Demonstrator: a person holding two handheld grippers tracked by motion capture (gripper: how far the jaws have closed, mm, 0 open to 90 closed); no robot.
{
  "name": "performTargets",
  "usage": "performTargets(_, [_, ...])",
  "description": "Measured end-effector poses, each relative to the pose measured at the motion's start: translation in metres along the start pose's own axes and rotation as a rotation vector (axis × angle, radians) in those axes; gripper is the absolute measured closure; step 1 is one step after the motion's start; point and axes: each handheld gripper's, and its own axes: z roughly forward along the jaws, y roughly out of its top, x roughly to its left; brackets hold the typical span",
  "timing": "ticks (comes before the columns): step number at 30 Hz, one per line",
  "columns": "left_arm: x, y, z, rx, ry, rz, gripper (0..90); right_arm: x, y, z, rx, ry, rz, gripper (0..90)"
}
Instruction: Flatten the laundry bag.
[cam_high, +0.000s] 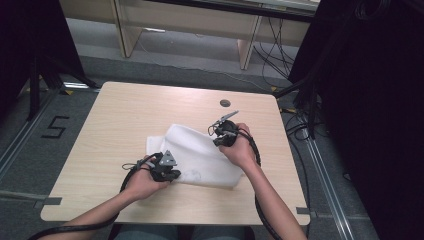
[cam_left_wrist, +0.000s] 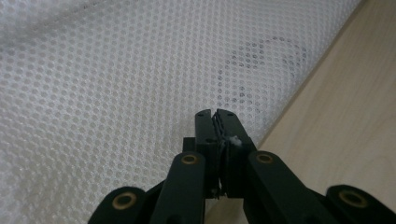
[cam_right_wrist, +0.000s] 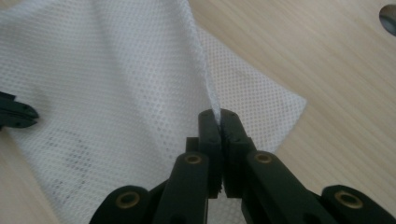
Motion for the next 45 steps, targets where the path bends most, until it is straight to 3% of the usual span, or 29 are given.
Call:
performTargets(1, [0.001,0.000,0.001,-0.005,0.006,-0.013,87.6,0.001,0.001,-0.002,-0.016,-0.005,-0.017,89.7])
performTargets(3, [0.004,0.000,0.000,-0.004,0.016,-0.003,87.6,0.006,0.002,-0.008,-0.019,0.006,-0.002,89.7])
performTargets(4, [0.007,0.001,0.002,-0.006,0.023,-0.009,87.6,0.008,0.002,-0.012,-0.049,0.000,-0.034,89.7])
performTargets(6, [0.008,0.001,0.003,-0.007,0.033,-0.016,87.6,0.012,0.003,-0.015,-0.041,0.008,-0.010,89.6])
performTargets(7, [0.011,0.001,0.003,-0.010,0.035,-0.014,87.3,0.014,0.003,-0.019,-0.044,0.012,-0.034,89.6])
performTargets(12, [0.018,0.004,-0.002,-0.029,0.043,-0.042,87.1,0.015,0.002,-0.022,-0.061,0.006,-0.023,89.6])
performTargets(13, [0.017,0.005,-0.004,-0.033,0.039,-0.036,87.5,0.013,0.002,-0.023,-0.060,0.004,-0.033,89.6])
performTargets(15, [0.010,0.008,-0.006,-0.037,0.014,-0.022,88.5,0.011,0.000,-0.023,-0.058,0.009,-0.010,89.6])
performTargets(16, [0.001,0.010,-0.005,-0.023,-0.020,0.007,88.6,0.010,-0.001,-0.024,-0.062,0.011,-0.002,89.5])
performTargets(18, [-0.002,0.010,-0.004,-0.008,-0.025,0.021,88.7,0.008,-0.001,-0.024,-0.065,0.019,-0.007,89.5])
performTargets(19, [-0.004,0.010,-0.002,0.000,-0.029,0.037,88.8,0.009,-0.001,-0.025,-0.058,0.024,0.017,89.5])
performTargets(20, [-0.004,0.010,-0.001,0.012,-0.031,0.044,88.8,0.008,-0.001,-0.026,-0.073,0.015,-0.010,89.5])
performTargets(22, [0.001,0.008,0.002,0.025,-0.017,0.016,89.0,0.012,-0.002,-0.030,-0.074,0.031,0.001,89.5])
performTargets(30, [0.014,0.003,0.005,0.020,0.033,0.002,89.0,0.022,-0.002,-0.034,-0.123,0.046,-0.037,89.4])
performTargets(31, [0.015,0.004,0.006,0.015,0.032,0.017,88.9,0.023,-0.003,-0.035,-0.115,0.037,-0.052,89.4])
performTargets(37, [0.015,0.004,0.007,0.004,0.031,0.013,88.2,0.025,-0.002,-0.037,-0.117,0.035,-0.060,89.5])
performTargets(38, [0.014,0.004,0.008,-0.001,0.021,0.000,88.1,0.025,-0.001,-0.038,-0.125,0.037,-0.074,89.5])
performTargets(42, [0.015,0.005,0.005,0.001,0.031,0.027,88.2,0.029,0.003,-0.040,-0.153,0.037,-0.084,89.5])
performTargets(45, [0.014,0.007,0.005,-0.010,0.027,0.015,88.1,0.032,0.004,-0.043,-0.157,0.039,-0.102,89.5])
